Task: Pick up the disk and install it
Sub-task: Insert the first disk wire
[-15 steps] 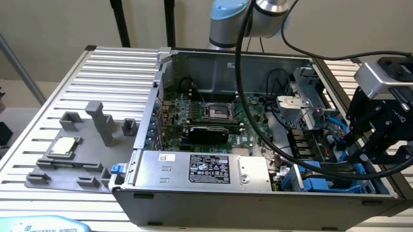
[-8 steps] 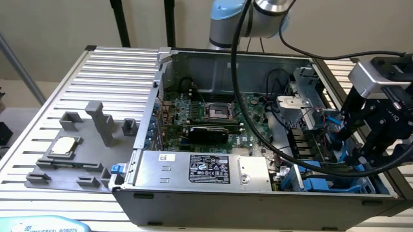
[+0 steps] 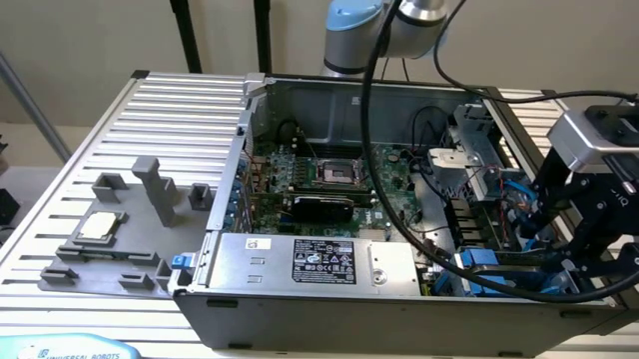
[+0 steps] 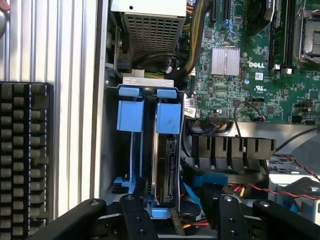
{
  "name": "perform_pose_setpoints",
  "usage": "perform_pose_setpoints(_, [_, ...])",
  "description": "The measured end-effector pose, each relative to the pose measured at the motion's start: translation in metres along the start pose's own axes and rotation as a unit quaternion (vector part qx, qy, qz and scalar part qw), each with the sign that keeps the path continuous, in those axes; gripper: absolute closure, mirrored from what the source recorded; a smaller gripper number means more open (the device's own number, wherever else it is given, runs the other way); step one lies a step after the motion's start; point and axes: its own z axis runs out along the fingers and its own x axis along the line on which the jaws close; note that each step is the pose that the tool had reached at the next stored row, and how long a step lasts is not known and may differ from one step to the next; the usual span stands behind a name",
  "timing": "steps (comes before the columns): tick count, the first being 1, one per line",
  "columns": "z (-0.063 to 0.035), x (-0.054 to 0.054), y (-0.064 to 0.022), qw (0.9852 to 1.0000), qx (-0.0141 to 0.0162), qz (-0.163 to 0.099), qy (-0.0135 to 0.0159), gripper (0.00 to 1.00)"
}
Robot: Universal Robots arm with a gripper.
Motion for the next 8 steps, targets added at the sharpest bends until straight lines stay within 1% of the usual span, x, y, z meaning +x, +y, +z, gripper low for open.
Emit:
perform_pose_setpoints(2, [0.0001,0.001,-0.001,1.0,-0.0001,-0.001,-0.0015,0.45])
perform_pose_setpoints(3, [0.0,0.001,-0.0019,1.0,-0.0001,-0.003,-0.0026,0.45])
perform_pose_setpoints(4, [0.0,0.0011,-0.0029,1.0,-0.0001,-0.004,-0.0044,0.45])
perform_pose_setpoints(8, [-0.0002,0.0014,-0.0072,0.9999,-0.0002,-0.008,-0.0135,0.45])
